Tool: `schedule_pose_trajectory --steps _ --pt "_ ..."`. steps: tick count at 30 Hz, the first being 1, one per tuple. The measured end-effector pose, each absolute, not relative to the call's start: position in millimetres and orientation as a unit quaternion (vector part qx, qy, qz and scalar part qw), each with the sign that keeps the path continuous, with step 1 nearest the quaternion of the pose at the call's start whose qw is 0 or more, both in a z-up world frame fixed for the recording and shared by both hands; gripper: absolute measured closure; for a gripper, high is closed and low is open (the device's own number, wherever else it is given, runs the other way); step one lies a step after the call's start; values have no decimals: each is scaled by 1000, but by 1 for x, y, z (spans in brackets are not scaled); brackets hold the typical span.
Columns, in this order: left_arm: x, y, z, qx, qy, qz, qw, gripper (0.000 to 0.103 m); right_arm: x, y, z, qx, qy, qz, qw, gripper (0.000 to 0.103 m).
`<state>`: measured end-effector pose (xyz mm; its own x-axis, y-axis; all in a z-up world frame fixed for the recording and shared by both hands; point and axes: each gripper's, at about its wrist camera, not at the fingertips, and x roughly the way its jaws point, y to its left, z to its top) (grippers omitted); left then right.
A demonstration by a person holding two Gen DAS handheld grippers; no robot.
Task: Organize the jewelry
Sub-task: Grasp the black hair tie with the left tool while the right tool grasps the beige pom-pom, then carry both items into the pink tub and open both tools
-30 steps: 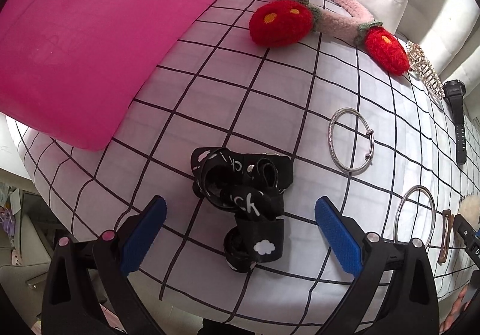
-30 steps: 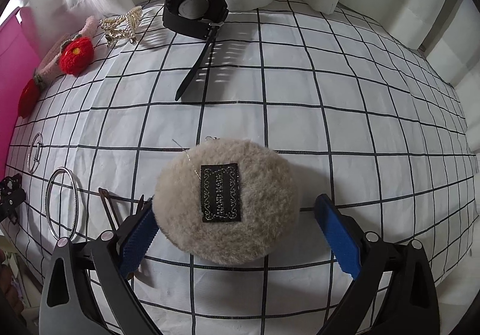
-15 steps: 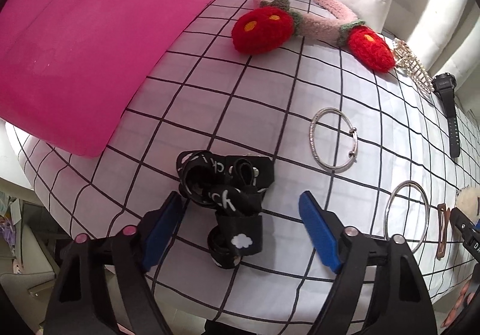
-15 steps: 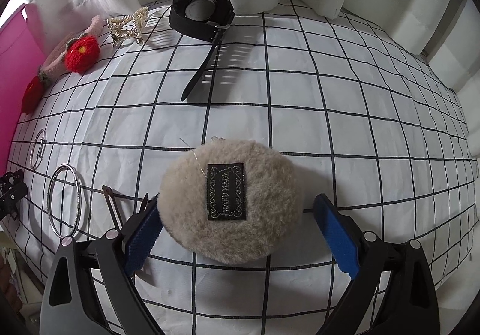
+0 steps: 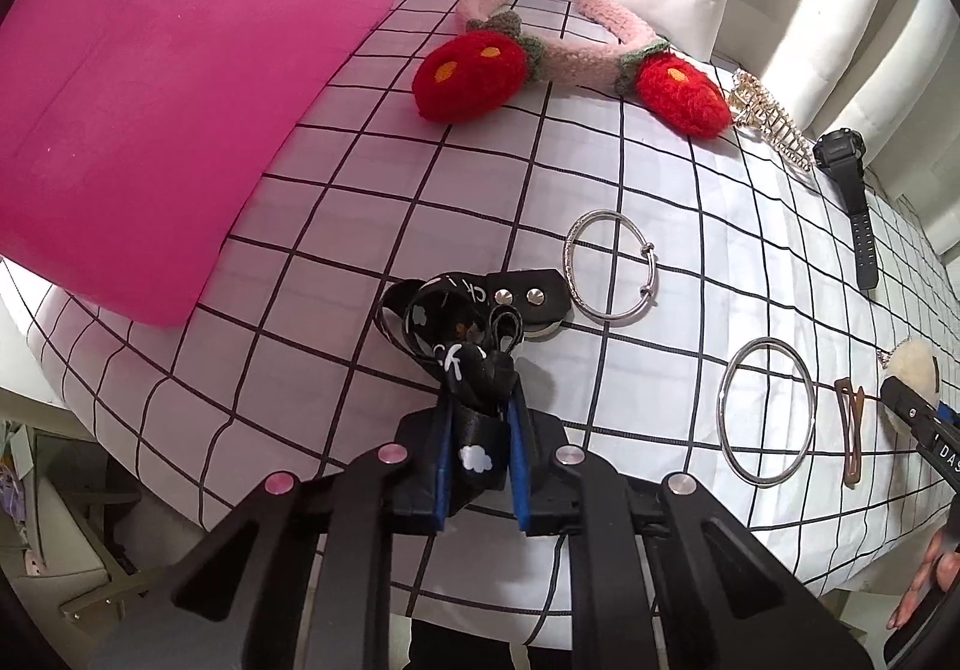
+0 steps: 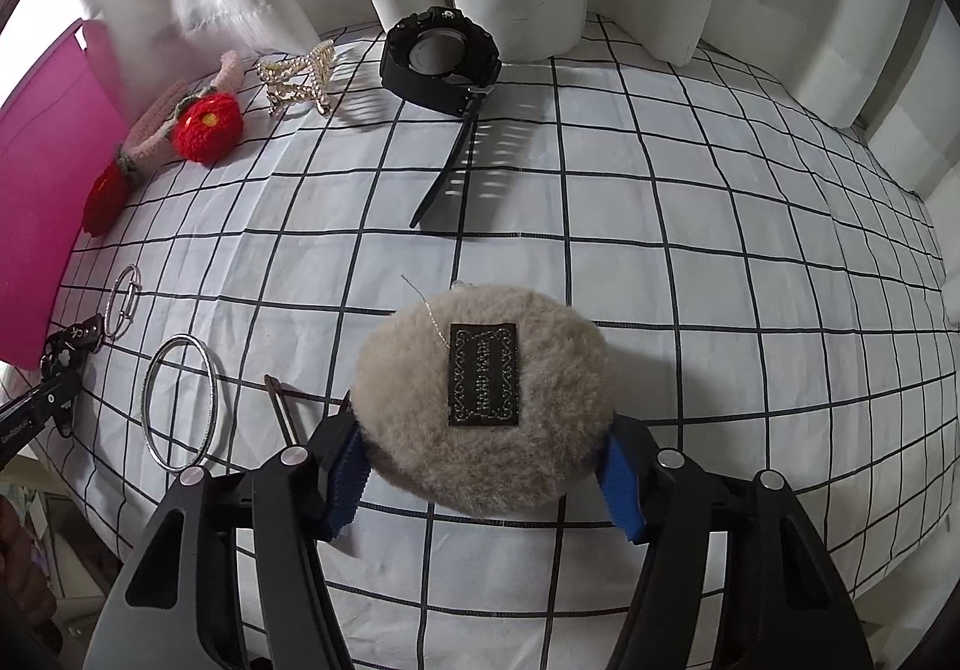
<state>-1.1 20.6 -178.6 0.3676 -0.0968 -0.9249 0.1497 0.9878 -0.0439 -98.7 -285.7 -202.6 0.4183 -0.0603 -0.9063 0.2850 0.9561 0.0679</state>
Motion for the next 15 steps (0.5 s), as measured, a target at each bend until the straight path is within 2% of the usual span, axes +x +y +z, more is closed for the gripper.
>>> schedule_pose_trajectory --steps 7,15 --pt "-8 31 -151 8 540 -81 838 88 -98 -282 -180 108 515 -88 846 41" --pt "-5 29 -99 -3 499 -97 861 88 -88 -266 -125 100 472 -62 874 41"
